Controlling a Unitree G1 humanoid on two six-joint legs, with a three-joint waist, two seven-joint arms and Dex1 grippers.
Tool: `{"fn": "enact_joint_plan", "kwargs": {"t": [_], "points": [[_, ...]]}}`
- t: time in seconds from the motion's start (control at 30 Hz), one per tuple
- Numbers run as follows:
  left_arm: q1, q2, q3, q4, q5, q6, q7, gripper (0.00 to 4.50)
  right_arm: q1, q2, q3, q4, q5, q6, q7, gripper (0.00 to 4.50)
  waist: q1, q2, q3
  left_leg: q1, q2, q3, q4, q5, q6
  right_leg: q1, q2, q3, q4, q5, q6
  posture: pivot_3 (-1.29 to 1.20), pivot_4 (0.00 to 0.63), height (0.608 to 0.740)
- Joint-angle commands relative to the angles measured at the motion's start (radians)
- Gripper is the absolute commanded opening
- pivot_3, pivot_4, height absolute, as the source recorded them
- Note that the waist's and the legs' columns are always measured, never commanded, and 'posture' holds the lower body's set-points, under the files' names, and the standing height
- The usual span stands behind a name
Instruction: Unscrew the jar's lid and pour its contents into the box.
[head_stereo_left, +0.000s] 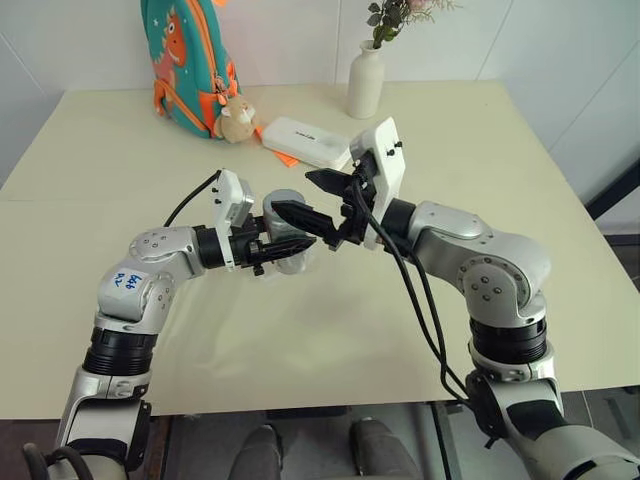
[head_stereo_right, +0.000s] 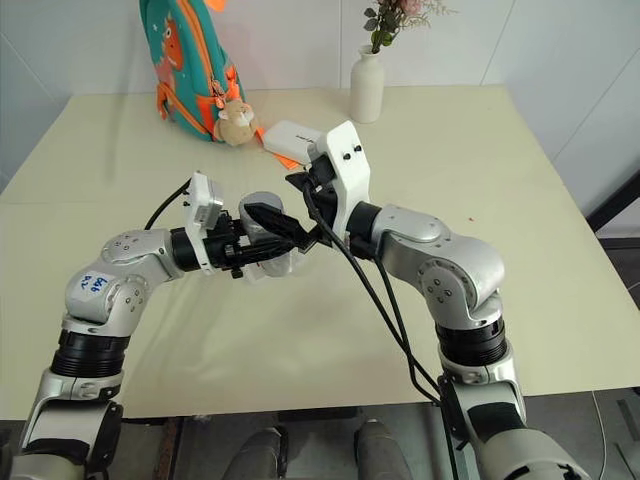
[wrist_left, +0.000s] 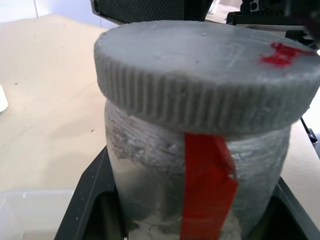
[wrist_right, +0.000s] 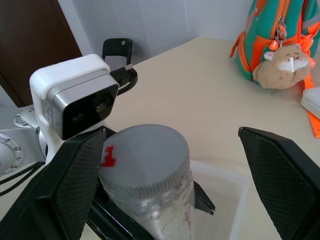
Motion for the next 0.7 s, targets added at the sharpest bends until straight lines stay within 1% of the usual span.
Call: {"fn": "enact_joint_plan", "kwargs": {"t": [0.03, 0.43, 0.53, 0.67, 0.7], "points": [[-0.025, -0.004, 0.011, -0.03, 0.001, -0.019, -0.004, 1.97, -0.024, -0.007, 0.027, -0.018, -0.018, -0.01, 0.035, 4.5, -0.002, 0.0, 0.0, 0.0, 0.0, 0.0, 0.0, 0.0, 0.0, 0.0, 0.0, 0.0, 0.0, 0.0, 0.0, 0.0, 0.15, 0.74], [-0.024, -0.02, 0.01, -0.028, 0.009, -0.028, -0.006, 1.97, -0.054, -0.001, 0.011, 0.022, -0.063, -0.038, 0.058, 4.5, -0.003, 0.0, 0.0, 0.0, 0.0, 0.0, 0.0, 0.001, 0.0, -0.001, 0.0, 0.0, 0.001, 0.0, 0.0, 0.0, 0.15, 0.74], [-0.027, -0.022, 0.009, -0.029, 0.009, -0.03, -0.007, 1.97, -0.044, -0.005, 0.018, 0.014, -0.065, -0.044, 0.08, 3.9, -0.003, 0.0, 0.0, 0.0, 0.0, 0.0, 0.0, 0.001, -0.001, -0.001, 0.0, 0.0, 0.001, 0.0, 0.0, 0.0, 0.15, 0.74], [-0.029, -0.023, 0.01, -0.023, 0.012, -0.034, -0.01, 1.97, -0.036, 0.002, 0.019, -0.005, -0.051, -0.035, 0.102, 2.59, -0.002, 0.0, 0.0, 0.0, 0.0, 0.0, 0.0, 0.001, -0.001, -0.001, 0.0, 0.0, 0.001, 0.0, 0.0, 0.0, 0.15, 0.74], [-0.03, -0.024, 0.011, -0.023, 0.011, -0.035, -0.011, 1.97, -0.034, 0.001, 0.021, -0.007, -0.053, -0.035, 0.107, 2.56, -0.003, 0.0, 0.0, 0.0, 0.0, 0.0, 0.0, 0.001, -0.002, -0.001, 0.0, 0.0, 0.001, 0.0, 0.0, 0.0, 0.15, 0.74]]}}
